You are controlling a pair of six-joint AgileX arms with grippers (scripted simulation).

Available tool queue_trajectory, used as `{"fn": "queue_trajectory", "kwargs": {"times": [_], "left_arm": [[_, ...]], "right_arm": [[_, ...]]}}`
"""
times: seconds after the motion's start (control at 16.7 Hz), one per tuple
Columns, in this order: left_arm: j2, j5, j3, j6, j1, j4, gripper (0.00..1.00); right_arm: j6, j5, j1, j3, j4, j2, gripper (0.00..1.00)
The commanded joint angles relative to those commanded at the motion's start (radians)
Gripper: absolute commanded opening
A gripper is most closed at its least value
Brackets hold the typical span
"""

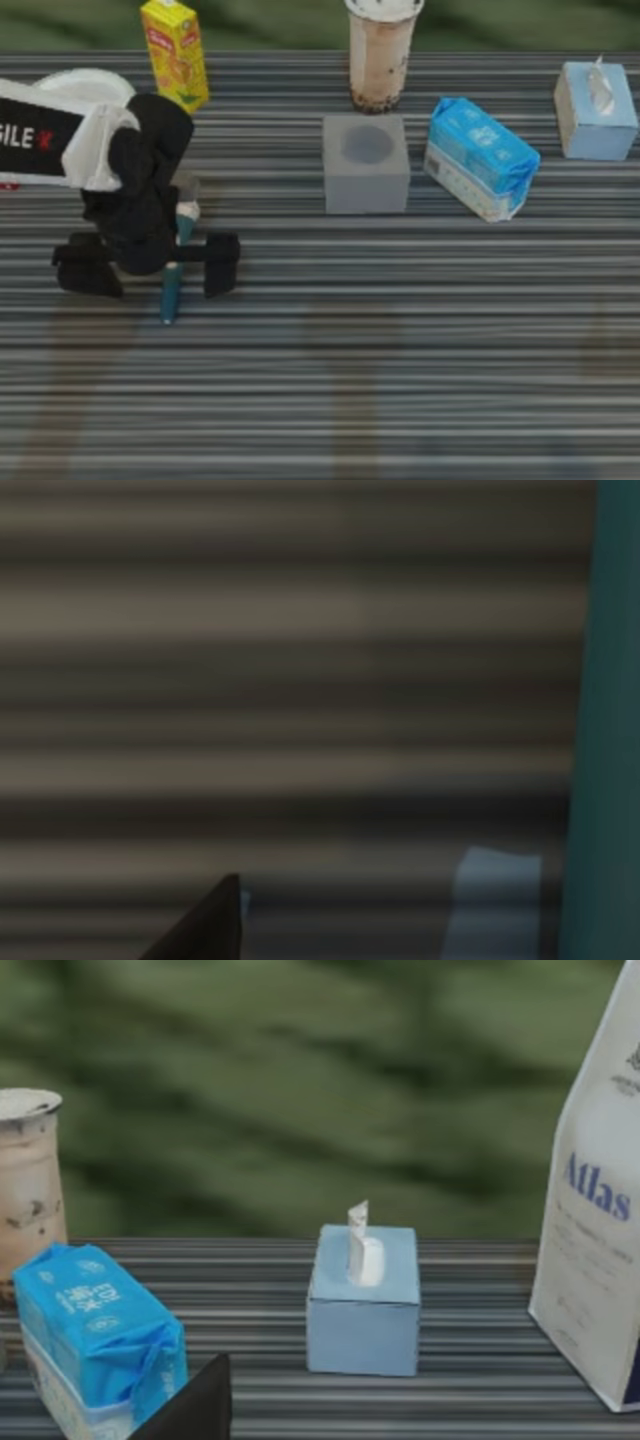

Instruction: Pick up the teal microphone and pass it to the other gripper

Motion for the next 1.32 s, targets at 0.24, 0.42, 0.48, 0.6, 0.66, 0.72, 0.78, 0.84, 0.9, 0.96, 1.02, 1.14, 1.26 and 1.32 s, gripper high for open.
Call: {"fn": "queue_trajectory", "kwargs": {"times": [0.24,0.42,0.48,0.6,0.66,0.72,0.78,0.84,0.9,0.96,1.02,1.14,1.26,1.32], "left_arm": [[0.0,0.0,0.0,0.0,0.0,0.0,0.85],[0.0,0.0,0.0,0.0,0.0,0.0,0.62],[0.0,0.0,0.0,0.0,0.0,0.0,0.55],[0.0,0.0,0.0,0.0,0.0,0.0,0.4],[0.0,0.0,0.0,0.0,0.0,0.0,0.32],[0.0,0.0,0.0,0.0,0.0,0.0,0.25],[0.0,0.0,0.0,0.0,0.0,0.0,0.17],[0.0,0.0,0.0,0.0,0.0,0.0,0.1],[0.0,0.0,0.0,0.0,0.0,0.0,0.02],[0.0,0.0,0.0,0.0,0.0,0.0,0.0],[0.0,0.0,0.0,0.0,0.0,0.0,0.0],[0.0,0.0,0.0,0.0,0.0,0.0,0.0],[0.0,0.0,0.0,0.0,0.0,0.0,0.0],[0.0,0.0,0.0,0.0,0.0,0.0,0.0]], "right_arm": [[0.0,0.0,0.0,0.0,0.0,0.0,1.0],[0.0,0.0,0.0,0.0,0.0,0.0,1.0],[0.0,0.0,0.0,0.0,0.0,0.0,1.0],[0.0,0.0,0.0,0.0,0.0,0.0,1.0],[0.0,0.0,0.0,0.0,0.0,0.0,1.0],[0.0,0.0,0.0,0.0,0.0,0.0,1.0],[0.0,0.0,0.0,0.0,0.0,0.0,1.0],[0.0,0.0,0.0,0.0,0.0,0.0,1.0],[0.0,0.0,0.0,0.0,0.0,0.0,1.0],[0.0,0.0,0.0,0.0,0.0,0.0,1.0],[0.0,0.0,0.0,0.0,0.0,0.0,1.0],[0.0,0.0,0.0,0.0,0.0,0.0,1.0],[0.0,0.0,0.0,0.0,0.0,0.0,1.0],[0.0,0.0,0.0,0.0,0.0,0.0,1.0]]}}
